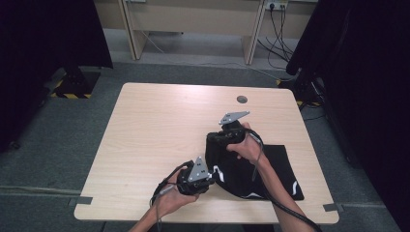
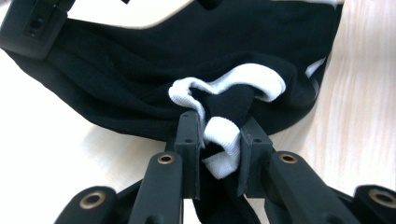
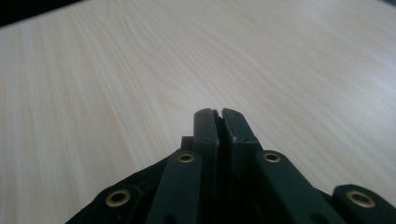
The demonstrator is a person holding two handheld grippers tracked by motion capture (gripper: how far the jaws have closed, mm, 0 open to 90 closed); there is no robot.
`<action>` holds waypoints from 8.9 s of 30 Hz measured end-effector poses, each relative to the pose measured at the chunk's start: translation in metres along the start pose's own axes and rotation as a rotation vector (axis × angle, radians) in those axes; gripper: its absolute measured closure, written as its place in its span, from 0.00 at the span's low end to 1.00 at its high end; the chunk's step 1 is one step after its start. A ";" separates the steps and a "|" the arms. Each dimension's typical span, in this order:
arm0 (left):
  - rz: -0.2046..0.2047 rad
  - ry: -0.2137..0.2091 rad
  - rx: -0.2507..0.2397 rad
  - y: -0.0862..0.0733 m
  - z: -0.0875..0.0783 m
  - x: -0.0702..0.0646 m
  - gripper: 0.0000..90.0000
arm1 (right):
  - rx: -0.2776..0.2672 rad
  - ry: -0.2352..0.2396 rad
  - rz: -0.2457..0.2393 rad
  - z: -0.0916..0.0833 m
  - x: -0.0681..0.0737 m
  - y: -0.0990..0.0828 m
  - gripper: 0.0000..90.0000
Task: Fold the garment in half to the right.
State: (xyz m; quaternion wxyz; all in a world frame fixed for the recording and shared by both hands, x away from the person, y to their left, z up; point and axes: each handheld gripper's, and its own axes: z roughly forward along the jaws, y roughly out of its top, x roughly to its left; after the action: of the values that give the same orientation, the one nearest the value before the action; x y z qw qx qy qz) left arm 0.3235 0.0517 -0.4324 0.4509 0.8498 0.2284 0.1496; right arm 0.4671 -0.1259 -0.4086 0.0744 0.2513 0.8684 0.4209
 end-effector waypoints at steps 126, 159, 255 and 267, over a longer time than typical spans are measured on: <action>-0.089 0.072 0.154 -0.011 0.068 -0.016 0.14 | 0.205 -0.341 0.065 -0.105 0.020 -0.154 0.52; -0.131 0.166 0.152 -0.030 0.038 0.034 0.14 | 0.037 -0.326 0.122 -0.061 -0.004 -0.096 0.41; -0.248 0.207 0.187 -0.082 -0.024 0.044 0.00 | 0.076 -0.203 0.114 -0.010 0.010 -0.093 0.27; -0.249 0.208 0.186 -0.082 -0.024 0.044 0.00 | 0.099 -0.181 0.102 0.007 0.001 -0.075 0.28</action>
State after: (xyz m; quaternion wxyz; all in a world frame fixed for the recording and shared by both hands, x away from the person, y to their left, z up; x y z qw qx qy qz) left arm 0.3287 0.1319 -0.4856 0.3593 0.8331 0.3898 0.1578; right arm 0.4411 -0.1591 -0.4704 0.1185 0.3352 0.8640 0.3565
